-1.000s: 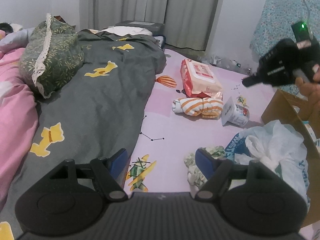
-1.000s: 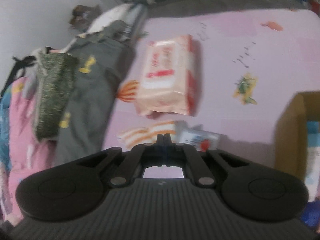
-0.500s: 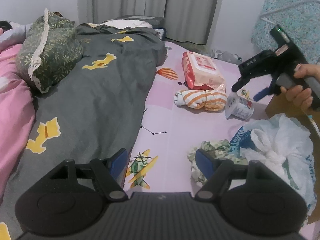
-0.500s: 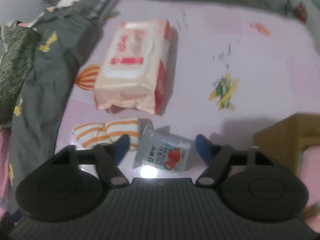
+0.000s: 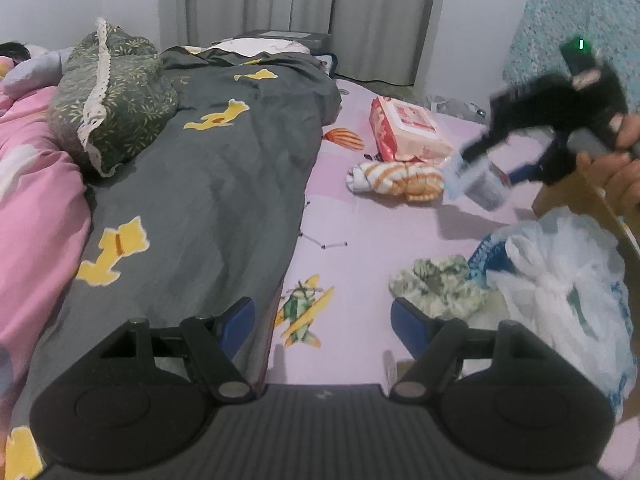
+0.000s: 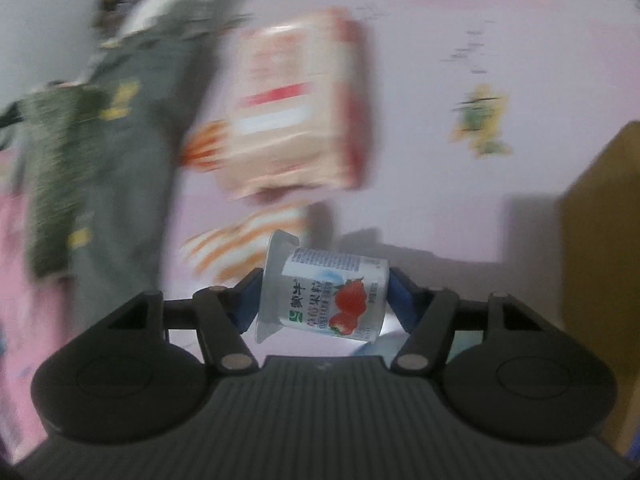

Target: Organize soft objects

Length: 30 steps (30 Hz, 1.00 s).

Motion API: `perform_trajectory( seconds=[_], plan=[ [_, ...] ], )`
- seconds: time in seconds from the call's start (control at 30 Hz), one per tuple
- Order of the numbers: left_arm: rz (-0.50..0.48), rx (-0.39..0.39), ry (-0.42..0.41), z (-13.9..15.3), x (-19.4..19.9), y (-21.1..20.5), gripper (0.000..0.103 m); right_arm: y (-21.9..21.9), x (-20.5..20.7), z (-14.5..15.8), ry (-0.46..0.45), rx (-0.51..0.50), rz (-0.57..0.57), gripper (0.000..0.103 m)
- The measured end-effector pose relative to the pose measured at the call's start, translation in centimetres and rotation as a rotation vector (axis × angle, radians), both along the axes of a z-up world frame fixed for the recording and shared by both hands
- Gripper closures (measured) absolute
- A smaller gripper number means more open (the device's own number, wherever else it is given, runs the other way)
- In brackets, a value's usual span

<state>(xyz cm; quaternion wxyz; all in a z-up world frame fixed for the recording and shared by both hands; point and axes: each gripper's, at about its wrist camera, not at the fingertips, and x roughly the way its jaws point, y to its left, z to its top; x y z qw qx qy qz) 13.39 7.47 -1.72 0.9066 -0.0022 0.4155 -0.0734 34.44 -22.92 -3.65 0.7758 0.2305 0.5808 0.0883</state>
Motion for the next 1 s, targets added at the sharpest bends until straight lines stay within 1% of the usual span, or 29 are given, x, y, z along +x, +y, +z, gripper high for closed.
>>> perform_trajectory(
  seconds=[0.1, 0.2, 0.33, 0.47, 0.53, 0.57, 0.63, 0.67, 0.77, 1.0],
  plan=[
    [-0.008, 0.012, 0.010, -0.2, -1.2, 0.2, 0.027, 3.2, -1.7, 1.7, -0.022, 0.109, 0.108, 0.038],
    [-0.009, 0.017, 0.025, -0.6, -2.0, 0.3, 0.027, 7.5, -3.1, 1.8, -0.005, 0.180, 0.222, 0.038],
    [0.002, 0.026, 0.049, -1.4, -2.4, 0.2, 0.027, 12.4, -3.9, -0.5, 0.072, 0.270, 0.312, 0.038],
    [0.005, 0.029, 0.038, -1.7, -2.1, 0.1, 0.027, 15.2, -3.9, -3.9, 0.156, 0.301, 0.323, 0.038],
    [0.008, 0.037, 0.032, -1.9, -1.8, -0.1, 0.027, 15.7, -3.9, -5.3, 0.183, 0.312, 0.321, 0.037],
    [0.008, 0.042, 0.028, -2.0, -1.6, -0.2, 0.027, 15.7, -3.8, -5.6, 0.177, 0.316, 0.321, 0.037],
    [0.007, 0.047, 0.023, -2.1, -1.2, -0.5, 0.027, 15.2, -3.4, -5.6, 0.173, 0.339, 0.315, 0.037],
    [0.006, 0.046, 0.021, -2.2, -1.0, -0.6, 0.027, 15.1, -3.3, -5.5, 0.173, 0.331, 0.317, 0.037],
    [0.003, 0.047, 0.015, -2.5, -0.4, -0.9, 0.027, 14.6, -3.4, -5.5, 0.171, 0.264, 0.325, 0.035],
    [-0.025, 0.041, 0.017, -3.4, 1.4, -2.2, 0.027, 12.9, -3.4, -5.3, 0.145, 0.213, 0.306, 0.036]
  ],
)
